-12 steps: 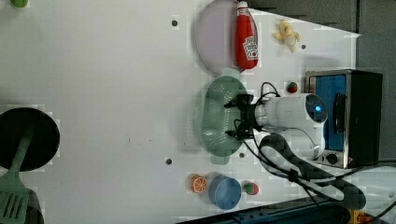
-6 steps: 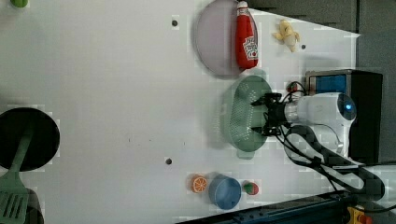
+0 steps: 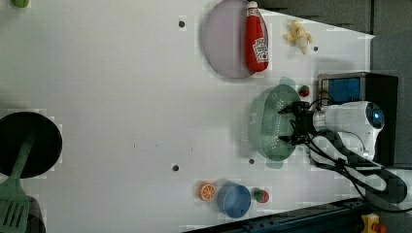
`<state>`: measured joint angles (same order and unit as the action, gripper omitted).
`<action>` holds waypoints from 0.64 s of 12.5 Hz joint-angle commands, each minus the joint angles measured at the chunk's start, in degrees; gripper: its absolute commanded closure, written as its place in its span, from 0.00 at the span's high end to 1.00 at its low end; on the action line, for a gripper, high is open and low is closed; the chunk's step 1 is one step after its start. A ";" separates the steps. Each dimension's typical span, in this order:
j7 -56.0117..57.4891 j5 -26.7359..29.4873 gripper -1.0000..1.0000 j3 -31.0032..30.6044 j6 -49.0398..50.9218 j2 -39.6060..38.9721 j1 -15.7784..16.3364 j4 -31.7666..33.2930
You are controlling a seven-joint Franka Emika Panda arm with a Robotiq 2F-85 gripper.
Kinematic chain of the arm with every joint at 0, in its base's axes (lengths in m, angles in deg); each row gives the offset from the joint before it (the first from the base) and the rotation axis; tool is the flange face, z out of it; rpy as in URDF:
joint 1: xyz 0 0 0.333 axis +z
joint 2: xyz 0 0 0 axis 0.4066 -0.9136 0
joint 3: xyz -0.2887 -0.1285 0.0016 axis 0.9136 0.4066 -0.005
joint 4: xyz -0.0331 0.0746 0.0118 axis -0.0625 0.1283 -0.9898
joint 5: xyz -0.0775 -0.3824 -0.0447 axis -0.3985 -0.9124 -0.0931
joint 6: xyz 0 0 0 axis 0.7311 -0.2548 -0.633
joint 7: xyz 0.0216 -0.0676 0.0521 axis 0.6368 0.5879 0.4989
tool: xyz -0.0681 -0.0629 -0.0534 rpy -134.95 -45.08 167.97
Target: Drag strainer left to right.
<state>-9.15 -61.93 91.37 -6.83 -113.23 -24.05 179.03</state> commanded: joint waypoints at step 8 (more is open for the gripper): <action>18.32 0.33 1.00 -3.34 11.35 13.00 0.52 -2.40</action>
<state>4.45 -61.83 88.89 3.77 -106.34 -24.62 178.02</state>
